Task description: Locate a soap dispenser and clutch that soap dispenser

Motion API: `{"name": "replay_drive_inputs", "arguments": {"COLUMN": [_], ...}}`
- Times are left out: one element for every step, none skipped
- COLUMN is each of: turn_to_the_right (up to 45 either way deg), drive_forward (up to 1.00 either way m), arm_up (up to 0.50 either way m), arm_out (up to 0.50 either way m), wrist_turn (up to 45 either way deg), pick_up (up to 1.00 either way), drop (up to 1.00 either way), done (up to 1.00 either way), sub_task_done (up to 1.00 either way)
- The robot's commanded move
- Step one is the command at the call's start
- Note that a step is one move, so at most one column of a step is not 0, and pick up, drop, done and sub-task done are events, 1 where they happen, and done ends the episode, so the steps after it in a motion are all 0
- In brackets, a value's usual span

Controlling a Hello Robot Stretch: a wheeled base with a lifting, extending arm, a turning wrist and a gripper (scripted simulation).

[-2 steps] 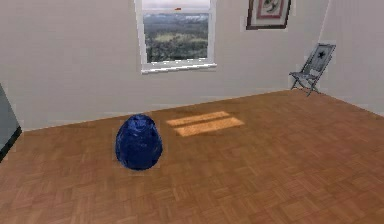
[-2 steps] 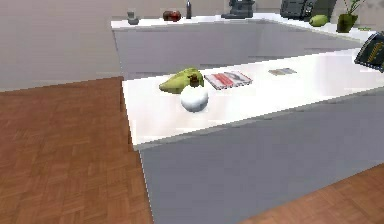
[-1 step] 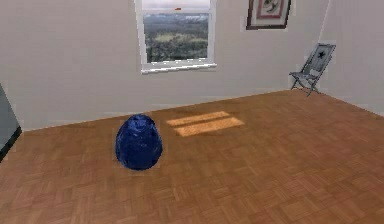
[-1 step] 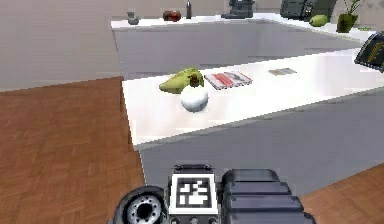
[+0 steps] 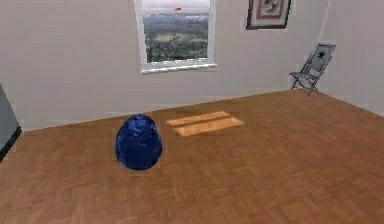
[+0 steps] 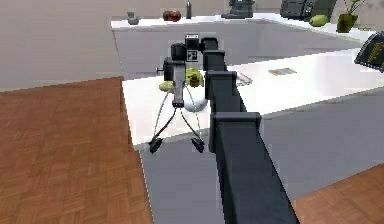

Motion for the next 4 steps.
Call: {"name": "replay_drive_inputs", "arguments": {"turn_to_the_right": [0.0,0.0,0.0,0.0], "drive_forward": [0.00,0.00,0.00,0.00], "arm_up": [0.00,0.00,0.00,0.00], "arm_out": [0.00,0.00,0.00,0.00], "wrist_turn": [45.0,45.0,45.0,45.0], "pick_up": [0.00,0.00,0.00,0.00], "drop": [0.00,0.00,0.00,0.00], "done": [0.00,0.00,0.00,0.00], "sub_task_done": [0.00,0.00,0.00,0.00]}}
